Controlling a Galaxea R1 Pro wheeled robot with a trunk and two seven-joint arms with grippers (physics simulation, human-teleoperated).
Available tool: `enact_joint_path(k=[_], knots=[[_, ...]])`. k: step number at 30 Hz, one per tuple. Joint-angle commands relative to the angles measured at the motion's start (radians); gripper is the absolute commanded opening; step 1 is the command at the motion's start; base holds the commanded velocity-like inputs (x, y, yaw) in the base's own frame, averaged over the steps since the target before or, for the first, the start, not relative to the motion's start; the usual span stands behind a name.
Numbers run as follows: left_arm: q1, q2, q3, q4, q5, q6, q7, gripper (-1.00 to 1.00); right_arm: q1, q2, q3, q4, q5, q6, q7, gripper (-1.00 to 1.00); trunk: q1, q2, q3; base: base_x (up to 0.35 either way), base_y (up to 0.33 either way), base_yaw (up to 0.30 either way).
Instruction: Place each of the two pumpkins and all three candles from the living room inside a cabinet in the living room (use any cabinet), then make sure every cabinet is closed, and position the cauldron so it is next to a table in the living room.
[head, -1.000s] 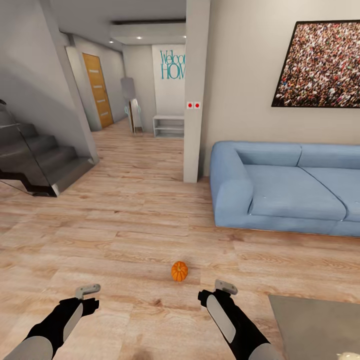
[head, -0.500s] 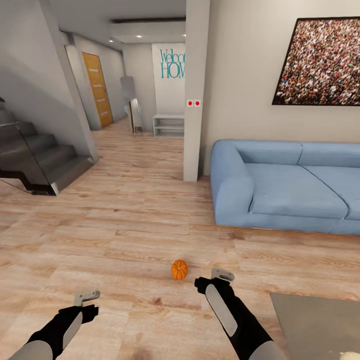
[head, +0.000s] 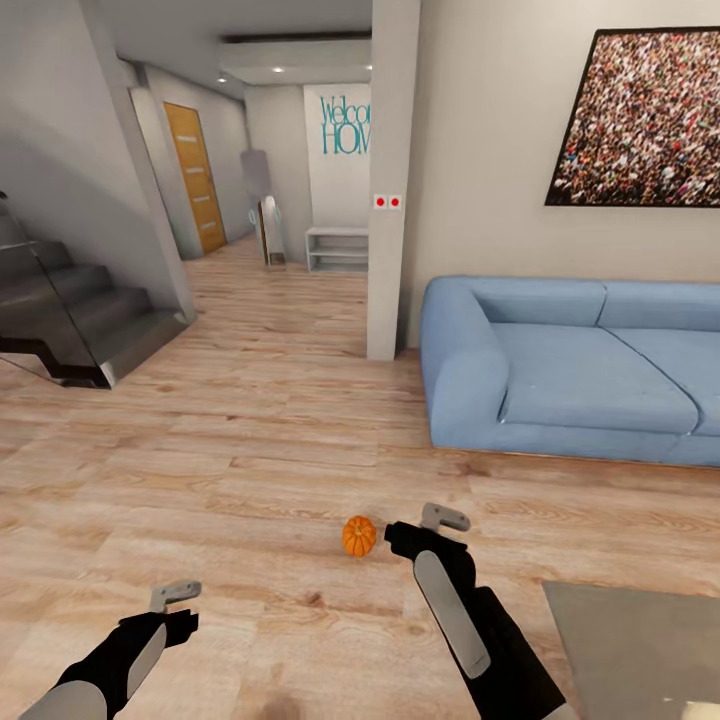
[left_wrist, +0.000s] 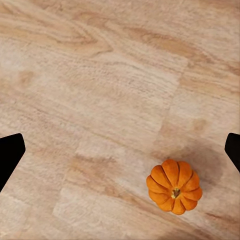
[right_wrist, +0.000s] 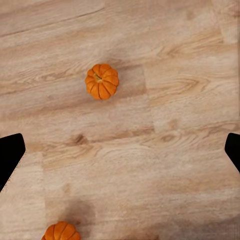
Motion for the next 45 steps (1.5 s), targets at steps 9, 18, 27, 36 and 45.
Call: enact_joint_path(k=[9, 18, 27, 36, 45], knots=[[0.0, 0.002, 0.001, 0.0, 0.0, 0.006, -0.002, 1.0, 0.006, 0.006, -0.006, -0.02, -0.016, 0.048, 0.004, 1.0, 0.035, -0.063, -0.028, 0.0, 0.0, 0.0], [0.0, 0.004, 0.001, 0.0, 0.001, 0.009, -0.003, 1.0, 0.008, 0.007, -0.007, -0.003, -0.027, -0.011, 0.037, 1.0, 0.069, -0.126, -0.056, 0.0, 0.0, 0.0], [0.004, 0.001, -0.002, 0.027, 0.0, 0.002, -0.004, 1.0, 0.007, 0.004, -0.004, -0.12, -0.028, 0.053, 0.038, 1.0, 0.104, -0.189, -0.085, 0.0, 0.0, 0.0], [0.011, 0.005, 0.001, 0.132, 0.001, -0.076, -0.038, 1.0, 0.007, 0.005, 0.0, -0.129, -0.028, 0.058, 0.036, 1.0, 0.138, -0.252, -0.113, 0.0, 0.0, 0.0], [0.017, 0.007, 0.002, 0.161, 0.0, -0.1, -0.106, 1.0, 0.008, 0.007, 0.017, -0.129, -0.029, 0.056, 0.036, 1.0, 0.173, -0.315, -0.141, 0.0, 0.0, 0.0]])
